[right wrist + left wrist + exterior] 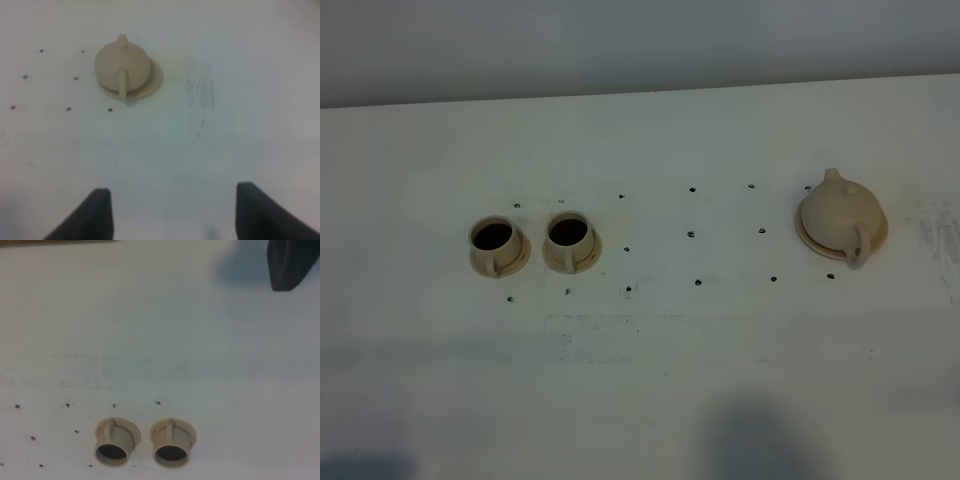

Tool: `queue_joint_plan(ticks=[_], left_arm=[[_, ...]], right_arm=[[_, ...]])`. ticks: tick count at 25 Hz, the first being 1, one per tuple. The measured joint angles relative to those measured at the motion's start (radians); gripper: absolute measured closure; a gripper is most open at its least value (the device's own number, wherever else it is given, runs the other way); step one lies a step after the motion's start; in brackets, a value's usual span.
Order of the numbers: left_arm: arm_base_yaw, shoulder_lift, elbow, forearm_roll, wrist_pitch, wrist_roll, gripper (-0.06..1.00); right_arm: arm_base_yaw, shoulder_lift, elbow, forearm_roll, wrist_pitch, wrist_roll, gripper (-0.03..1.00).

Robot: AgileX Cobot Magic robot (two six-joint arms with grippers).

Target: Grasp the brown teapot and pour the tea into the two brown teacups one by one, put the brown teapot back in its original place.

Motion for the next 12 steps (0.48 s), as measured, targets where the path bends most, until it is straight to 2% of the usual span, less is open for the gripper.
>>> queue_joint_plan(ticks=[12], left_arm=[[0.000,0.000,0.000,0.000,0.000,0.000,0.61]], right_arm=[[0.000,0.000,0.000,0.000,0.000,0.000,0.45]])
